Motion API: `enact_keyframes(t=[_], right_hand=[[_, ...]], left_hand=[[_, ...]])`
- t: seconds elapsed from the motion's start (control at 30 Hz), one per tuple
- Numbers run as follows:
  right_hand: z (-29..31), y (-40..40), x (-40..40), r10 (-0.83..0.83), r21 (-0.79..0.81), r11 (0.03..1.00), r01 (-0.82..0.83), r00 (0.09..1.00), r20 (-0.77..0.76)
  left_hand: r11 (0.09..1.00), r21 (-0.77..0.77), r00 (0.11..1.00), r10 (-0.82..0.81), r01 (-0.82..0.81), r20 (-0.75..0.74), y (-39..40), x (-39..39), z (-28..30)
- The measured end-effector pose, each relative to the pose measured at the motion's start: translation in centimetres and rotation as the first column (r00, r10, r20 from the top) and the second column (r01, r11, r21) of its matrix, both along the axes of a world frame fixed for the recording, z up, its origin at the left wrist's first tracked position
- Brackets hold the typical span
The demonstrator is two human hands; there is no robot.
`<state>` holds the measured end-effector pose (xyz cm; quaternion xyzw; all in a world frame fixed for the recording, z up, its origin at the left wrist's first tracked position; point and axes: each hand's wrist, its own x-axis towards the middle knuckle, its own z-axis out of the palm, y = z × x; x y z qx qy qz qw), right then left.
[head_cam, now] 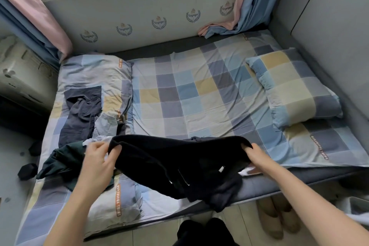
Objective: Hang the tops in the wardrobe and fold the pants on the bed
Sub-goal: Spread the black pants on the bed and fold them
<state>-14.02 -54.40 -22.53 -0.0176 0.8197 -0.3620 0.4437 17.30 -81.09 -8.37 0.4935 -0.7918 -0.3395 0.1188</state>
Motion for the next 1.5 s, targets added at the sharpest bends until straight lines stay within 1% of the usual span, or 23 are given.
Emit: enact_keyframes(t=[0.1,0.2,0.27,0.3,0.33,0.37,0.43,0.47,0.53,0.57,0.63,0.73,0.83,0.93,1.07,1.13,1.17,1.2,1.27,1.33,1.37,1.43,1.5], right_hand=[[3.4,0.8,0.3,-0.057,-0.214,0.971,0.108,0.97,0.236],[6.7,1.8,-0.3,-0.093,-0.413,0.886,0.213,0.952,0.292],[8.9,2.7,-0.3,-0.015,-0.55,0.829,0.101,0.987,0.16],[9.9,3.0,-0.2,0.072,-0.59,0.805,-0.067,0.997,-0.015],[10.5,3.3,0.0,0.182,-0.577,0.763,-0.291,0.954,-0.239],[11.1,3.6,0.3,0.303,-0.485,0.707,-0.514,0.841,-0.449],[11.8,3.7,0.7,0.573,-0.143,0.529,-0.836,0.477,-0.666],[12.0,3.6,0.8,0.693,0.042,0.402,-0.915,0.274,-0.667],[12.5,3.1,1.0,0.834,0.382,0.127,-0.916,-0.11,-0.541],[13.0,2.7,1.3,0.864,0.483,0.029,-0.875,-0.221,-0.452],[13.6,2.3,1.7,0.861,0.562,-0.091,-0.822,-0.349,-0.37],[14.1,2.4,2.3,0.799,0.61,-0.186,-0.77,-0.48,-0.362],[14.1,2.6,2.4,0.777,0.727,-0.201,-0.657,-0.559,-0.29],[14.6,2.0,2.2,0.774,0.815,-0.17,-0.553,-0.587,-0.237],[14.8,2.4,3.0,0.8,0.84,-0.071,-0.537,-0.534,-0.274],[14.9,2.3,3.9,0.789,0.847,0.044,-0.53,-0.501,-0.355],[15.0,1.9,3.9,0.76,0.839,0.166,-0.518,-0.476,-0.443],[15.4,1.5,3.6,0.734,0.775,0.328,-0.54,-0.371,-0.569],[17.3,0.5,3.2,0.615,0.469,0.639,-0.609,0.039,-0.788],[19.4,-0.2,2.4,0.357,0.064,0.817,-0.573,0.415,-0.837],[20.8,-0.2,2.1,0.201,-0.139,0.854,-0.5,0.566,-0.8],[23.6,-0.2,2.4,-0.047,-0.468,0.827,-0.311,0.792,-0.609],[26.4,0.6,3.6,-0.155,-0.629,0.751,-0.2,0.872,-0.464]], left_hand=[[0.948,0.279,0.975,0.192,-0.154,-0.115,-0.8,-0.4,-2.4],[0.877,0.351,0.907,0.397,-0.329,-0.142,-2.7,0.1,-4.1],[0.885,0.318,0.897,0.406,-0.34,-0.171,-4.1,0.5,-4.5],[0.903,0.279,0.902,0.386,-0.326,-0.193,-4.7,0.6,-4.7],[0.921,0.237,0.908,0.36,-0.309,-0.213,-5.2,0.8,-4.8],[0.931,0.212,0.908,0.345,-0.298,-0.238,-5.6,0.8,-4.9],[0.939,0.199,0.904,0.328,-0.28,-0.274,-6.3,0.7,-5.0],[0.944,0.191,0.904,0.317,-0.27,-0.287,-6.7,0.5,-5.0],[0.961,0.136,0.922,0.27,-0.241,-0.278,-7.5,0.4,-5.0],[0.972,0.095,0.937,0.232,-0.214,-0.263,-7.9,0.4,-5.0],[0.989,0.037,0.958,0.15,-0.145,-0.246,-8.7,0.2,-4.9],[0.992,0.01,0.966,0.125,-0.127,-0.225,-9.9,0.5,-4.4],[0.997,-0.006,0.977,0.076,-0.079,-0.197,-11.3,1.7,-3.8],[0.999,-0.01,0.975,0.037,-0.04,-0.22,-11.9,2.8,-3.9],[0.999,0.038,0.967,0.044,-0.036,-0.252,-11.9,3.4,-5.1],[0.997,0.053,0.954,0.077,-0.064,-0.291,-11.9,3.5,-5.3],[0.995,0.061,0.943,0.09,-0.074,-0.321,-11.8,3.5,-5.1],[0.994,0.067,0.93,0.1,-0.081,-0.353,-11.6,3.5,-4.6],[0.993,0.013,0.906,0.114,-0.119,-0.408,-11.0,3.4,-3.1],[0.978,-0.124,0.879,0.09,-0.167,-0.468,-10.1,3.1,-0.6],[0.96,-0.203,0.861,0.065,-0.191,-0.504,-9.2,2.9,1.2],[0.932,-0.293,0.819,0.005,-0.212,-0.574,-7.4,2.4,4.6],[0.927,-0.288,0.768,0.0,-0.24,-0.641,-4.9,2.3,7.8]])
